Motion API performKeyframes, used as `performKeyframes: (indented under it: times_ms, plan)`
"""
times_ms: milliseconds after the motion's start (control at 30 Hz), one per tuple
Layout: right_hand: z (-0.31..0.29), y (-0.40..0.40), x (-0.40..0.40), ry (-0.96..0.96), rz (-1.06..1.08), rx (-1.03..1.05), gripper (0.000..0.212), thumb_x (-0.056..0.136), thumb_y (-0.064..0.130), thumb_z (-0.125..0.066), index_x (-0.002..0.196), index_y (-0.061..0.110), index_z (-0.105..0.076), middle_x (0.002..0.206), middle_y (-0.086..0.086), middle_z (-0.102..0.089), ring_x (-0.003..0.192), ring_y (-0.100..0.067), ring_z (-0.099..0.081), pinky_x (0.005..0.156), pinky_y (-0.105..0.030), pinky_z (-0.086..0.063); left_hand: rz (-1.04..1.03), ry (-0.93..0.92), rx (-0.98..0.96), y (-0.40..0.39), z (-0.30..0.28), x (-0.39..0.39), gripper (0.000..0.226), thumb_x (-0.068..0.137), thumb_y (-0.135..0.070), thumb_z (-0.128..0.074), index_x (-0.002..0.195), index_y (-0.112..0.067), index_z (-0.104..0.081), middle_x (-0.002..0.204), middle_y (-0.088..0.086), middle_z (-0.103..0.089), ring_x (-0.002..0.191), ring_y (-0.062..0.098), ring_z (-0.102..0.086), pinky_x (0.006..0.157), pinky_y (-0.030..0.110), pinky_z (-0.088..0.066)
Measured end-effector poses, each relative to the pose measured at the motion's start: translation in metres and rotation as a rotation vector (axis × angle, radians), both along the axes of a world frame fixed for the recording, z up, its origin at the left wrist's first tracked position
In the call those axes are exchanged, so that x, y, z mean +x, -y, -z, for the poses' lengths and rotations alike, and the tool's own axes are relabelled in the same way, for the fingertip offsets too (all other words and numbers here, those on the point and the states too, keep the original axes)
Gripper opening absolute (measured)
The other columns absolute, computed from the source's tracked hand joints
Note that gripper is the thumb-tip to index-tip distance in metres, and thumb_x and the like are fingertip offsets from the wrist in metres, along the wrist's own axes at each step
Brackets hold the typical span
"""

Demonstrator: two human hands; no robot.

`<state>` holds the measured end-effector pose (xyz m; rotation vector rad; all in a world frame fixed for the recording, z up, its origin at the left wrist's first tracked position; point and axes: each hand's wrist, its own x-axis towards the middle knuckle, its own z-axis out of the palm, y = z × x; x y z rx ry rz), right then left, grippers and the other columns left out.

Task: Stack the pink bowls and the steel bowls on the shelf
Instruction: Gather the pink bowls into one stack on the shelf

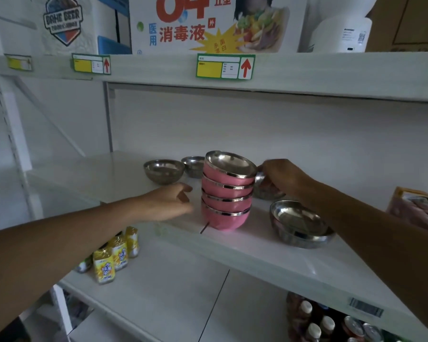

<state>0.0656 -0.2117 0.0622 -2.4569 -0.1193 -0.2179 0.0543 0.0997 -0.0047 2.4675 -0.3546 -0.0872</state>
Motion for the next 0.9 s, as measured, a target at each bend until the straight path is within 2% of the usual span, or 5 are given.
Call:
performKeyframes:
  times_ms: [100,233,433,633,900]
  plan:
    - [0.009,0.013,-0.015,-0.103,-0.194,-0.427,0.049,0.09,0.029,-0.071,0.134,0.01,-0.063,0.114,-0.004,-0.073,0.109,-0.03,-0.07,0.09,-0.036,-0.056,0.137,-0.021,-0.045,0.006,0.014,0.007,0.136,0.053,-0.088,-0.084,0.164,-0.022,-0.039,0.148,-0.006,-0.059,0.137,0.015,-0.058,0.115,0.034,-0.048]
    - [0.035,0.01,-0.024,-0.282,-0.348,-0.442,0.13,0.053,0.082,-0.085,0.162,0.03,-0.036,0.154,0.007,-0.056,0.135,-0.02,-0.058,0.113,-0.048,-0.05,0.377,0.017,-0.285,0.023,0.027,0.017,0.086,0.074,-0.04,-0.102,0.148,-0.028,-0.06,0.144,0.002,-0.07,0.134,0.025,-0.065,0.111,0.053,-0.055]
    - [0.057,-0.004,-0.007,-0.182,-0.489,-0.232,0.083,0.069,0.068,-0.09,0.142,0.044,-0.06,0.14,0.015,-0.069,0.131,-0.011,-0.063,0.115,-0.048,-0.049,0.475,0.129,-0.423,0.039,0.026,0.02,0.06,0.083,-0.014,-0.097,0.126,-0.05,-0.074,0.132,-0.011,-0.078,0.123,0.008,-0.073,0.097,0.019,-0.058]
    - [0.055,-0.011,0.008,-0.159,-0.553,-0.146,0.083,0.063,0.066,-0.096,0.138,0.046,-0.065,0.136,0.021,-0.071,0.129,-0.005,-0.064,0.115,-0.044,-0.05,0.387,0.124,-0.322,0.026,0.019,0.022,0.068,0.078,-0.042,-0.099,0.139,-0.034,-0.069,0.134,-0.011,-0.078,0.126,0.01,-0.072,0.109,0.034,-0.057]
    - [0.03,-0.05,0.011,-0.118,-0.601,-0.104,0.078,0.061,0.066,-0.095,0.133,0.045,-0.07,0.128,0.024,-0.074,0.12,0.0,-0.067,0.112,-0.038,-0.052,0.317,0.196,-0.302,-0.011,-0.008,0.01,0.054,0.084,-0.042,-0.095,0.133,-0.038,-0.071,0.129,-0.007,-0.079,0.122,0.016,-0.075,0.105,0.044,-0.061]
